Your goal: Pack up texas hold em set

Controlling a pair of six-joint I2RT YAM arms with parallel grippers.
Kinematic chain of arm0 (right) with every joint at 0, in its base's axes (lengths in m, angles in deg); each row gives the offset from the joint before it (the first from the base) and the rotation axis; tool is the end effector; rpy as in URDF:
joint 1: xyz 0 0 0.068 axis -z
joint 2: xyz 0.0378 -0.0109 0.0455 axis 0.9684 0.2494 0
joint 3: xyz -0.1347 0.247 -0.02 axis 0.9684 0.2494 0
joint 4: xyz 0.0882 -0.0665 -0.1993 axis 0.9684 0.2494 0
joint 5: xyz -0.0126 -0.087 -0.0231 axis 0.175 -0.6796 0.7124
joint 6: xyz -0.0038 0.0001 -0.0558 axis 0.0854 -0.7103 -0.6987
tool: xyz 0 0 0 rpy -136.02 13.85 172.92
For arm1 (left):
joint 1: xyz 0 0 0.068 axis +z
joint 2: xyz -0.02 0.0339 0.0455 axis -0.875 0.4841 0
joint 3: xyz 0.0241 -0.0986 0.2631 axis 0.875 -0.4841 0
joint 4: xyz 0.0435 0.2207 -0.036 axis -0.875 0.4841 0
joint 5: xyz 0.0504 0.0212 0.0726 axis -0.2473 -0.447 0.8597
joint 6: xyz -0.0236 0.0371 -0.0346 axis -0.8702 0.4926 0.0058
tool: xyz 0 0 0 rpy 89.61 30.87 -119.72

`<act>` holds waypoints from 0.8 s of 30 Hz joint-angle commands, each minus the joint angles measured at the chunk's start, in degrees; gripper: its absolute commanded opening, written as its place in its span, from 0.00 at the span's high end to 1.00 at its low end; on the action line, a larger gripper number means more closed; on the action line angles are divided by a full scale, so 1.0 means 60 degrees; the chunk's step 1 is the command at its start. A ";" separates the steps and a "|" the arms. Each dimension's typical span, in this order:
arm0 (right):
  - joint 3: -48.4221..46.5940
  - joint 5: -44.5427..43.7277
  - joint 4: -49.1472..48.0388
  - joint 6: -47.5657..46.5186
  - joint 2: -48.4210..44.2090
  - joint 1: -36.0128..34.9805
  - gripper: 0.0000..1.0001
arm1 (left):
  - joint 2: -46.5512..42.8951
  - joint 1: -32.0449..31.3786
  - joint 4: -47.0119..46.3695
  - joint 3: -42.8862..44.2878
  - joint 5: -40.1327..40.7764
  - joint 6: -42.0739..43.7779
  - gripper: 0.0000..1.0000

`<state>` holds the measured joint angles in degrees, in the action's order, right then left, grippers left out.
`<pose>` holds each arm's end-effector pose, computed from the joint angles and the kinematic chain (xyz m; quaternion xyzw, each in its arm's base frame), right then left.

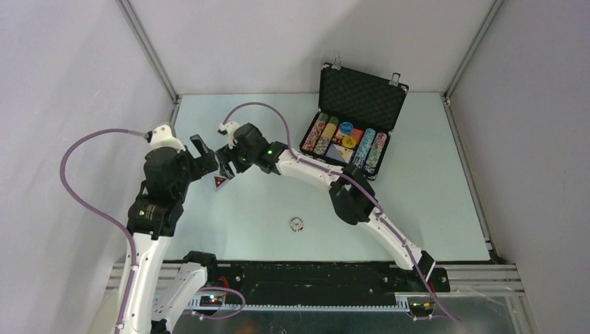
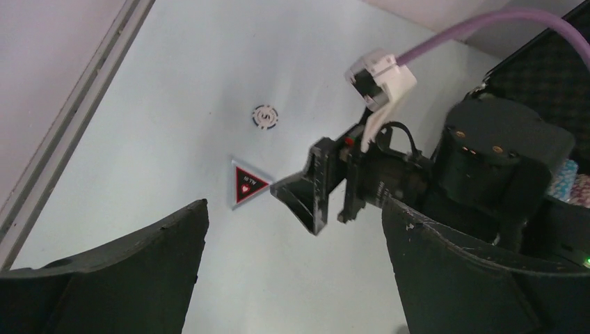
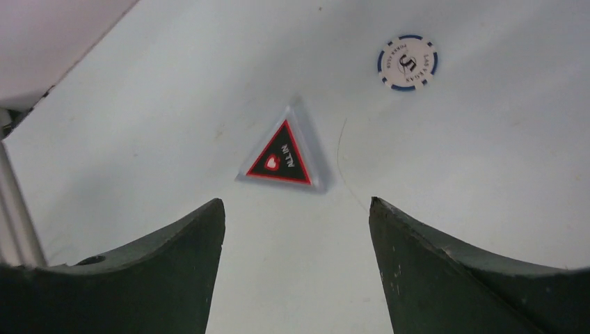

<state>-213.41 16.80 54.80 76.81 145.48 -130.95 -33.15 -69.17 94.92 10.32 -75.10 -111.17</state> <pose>0.3038 0.4537 0.2314 -0.3681 0.7875 0.3409 0.3579 0.0984 -0.0044 0.3747 -0.1638 0.8029 -0.0446 0.5714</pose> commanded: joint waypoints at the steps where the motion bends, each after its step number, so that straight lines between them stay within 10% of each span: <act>1: -0.1826 -0.0142 0.0565 -0.0723 0.1188 -0.0119 0.21 | -0.0262 0.0027 -0.0490 -0.0354 0.0059 0.0447 0.00; 24: -0.1943 -0.1084 -0.2102 -0.0343 0.2778 -0.0733 0.17 | -0.0737 0.1152 -0.0960 -0.0930 -0.1247 0.0116 0.00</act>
<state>-222.83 10.61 43.34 74.41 160.78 -135.54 -36.90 -63.09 91.11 5.49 -81.29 -110.41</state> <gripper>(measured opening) 0.817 0.995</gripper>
